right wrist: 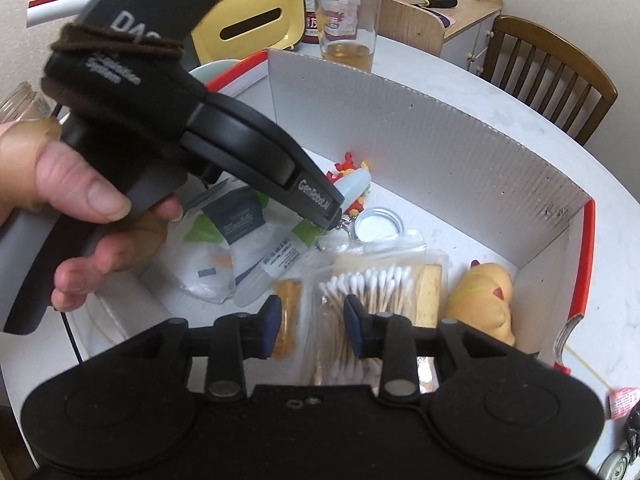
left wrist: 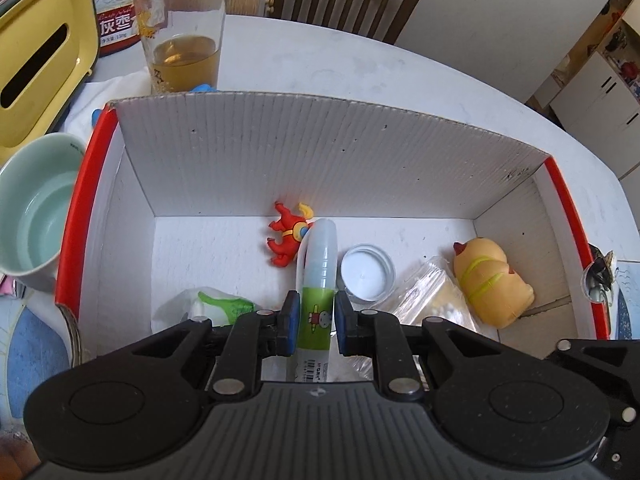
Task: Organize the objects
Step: 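Lower both items into the box and open both grippers, then withdraw both grippers from the box toward the remaining items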
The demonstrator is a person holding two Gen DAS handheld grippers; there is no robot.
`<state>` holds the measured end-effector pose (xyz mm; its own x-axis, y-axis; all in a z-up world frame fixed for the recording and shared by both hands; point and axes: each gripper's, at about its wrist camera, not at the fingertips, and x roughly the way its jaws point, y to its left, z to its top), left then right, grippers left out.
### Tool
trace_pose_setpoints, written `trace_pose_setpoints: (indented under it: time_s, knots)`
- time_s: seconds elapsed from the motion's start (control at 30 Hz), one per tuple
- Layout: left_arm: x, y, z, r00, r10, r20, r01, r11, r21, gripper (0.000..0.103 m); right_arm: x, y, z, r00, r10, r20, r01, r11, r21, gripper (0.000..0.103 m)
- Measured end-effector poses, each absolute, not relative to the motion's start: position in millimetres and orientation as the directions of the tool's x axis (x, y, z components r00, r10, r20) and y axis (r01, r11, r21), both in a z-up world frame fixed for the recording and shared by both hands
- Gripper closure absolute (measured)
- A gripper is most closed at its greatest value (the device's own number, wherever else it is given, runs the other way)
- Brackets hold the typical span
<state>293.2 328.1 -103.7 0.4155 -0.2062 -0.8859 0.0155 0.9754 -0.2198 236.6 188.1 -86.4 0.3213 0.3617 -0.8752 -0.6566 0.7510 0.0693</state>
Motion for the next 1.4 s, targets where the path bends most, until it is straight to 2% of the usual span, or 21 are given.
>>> trace_pose_setpoints:
  time_s: [0.03,0.67,0.83,1.0,1.3,1.33,1.4]
  knots:
    - [292,328,-103,0.419,-0.204,-0.885,0.010,0.975,-0.220,0.086,235,187,-86,0.323,0.364,-0.874,-0.658,0.750,0.069,0.064]
    - [260,306,-58,0.524,-0.133,-0.841,0.003,0.988,-0.155,0.082,222,121,-38,0.406,0.460,-0.790,-0.609,0.780,0.142,0.056]
    - [247,296,-45,0.553,-0.122,-0.824,0.000,0.989,-0.147,0.082,214,101,-24,0.428,0.489,-0.760,-0.610,0.777,0.157,0.045]
    - [230,282,-33,0.573,-0.107,-0.812,-0.001,0.991,-0.132,0.082,204,83,-15,0.426,0.520,-0.740,-0.627,0.759,0.173,0.044]
    - [200,255,-19,0.604,-0.105,-0.790,-0.012,0.990,-0.141,0.082,182,42,0,0.452,0.562,-0.692,-0.642,0.744,0.185,0.035]
    - [197,252,-17,0.607,-0.107,-0.787,-0.013,0.989,-0.144,0.082,180,36,0,0.454,0.563,-0.690,-0.637,0.747,0.190,0.034]
    - [190,246,-14,0.614,-0.108,-0.782,-0.016,0.989,-0.149,0.074,176,22,2,0.458,0.565,-0.686,-0.631,0.751,0.197,0.033]
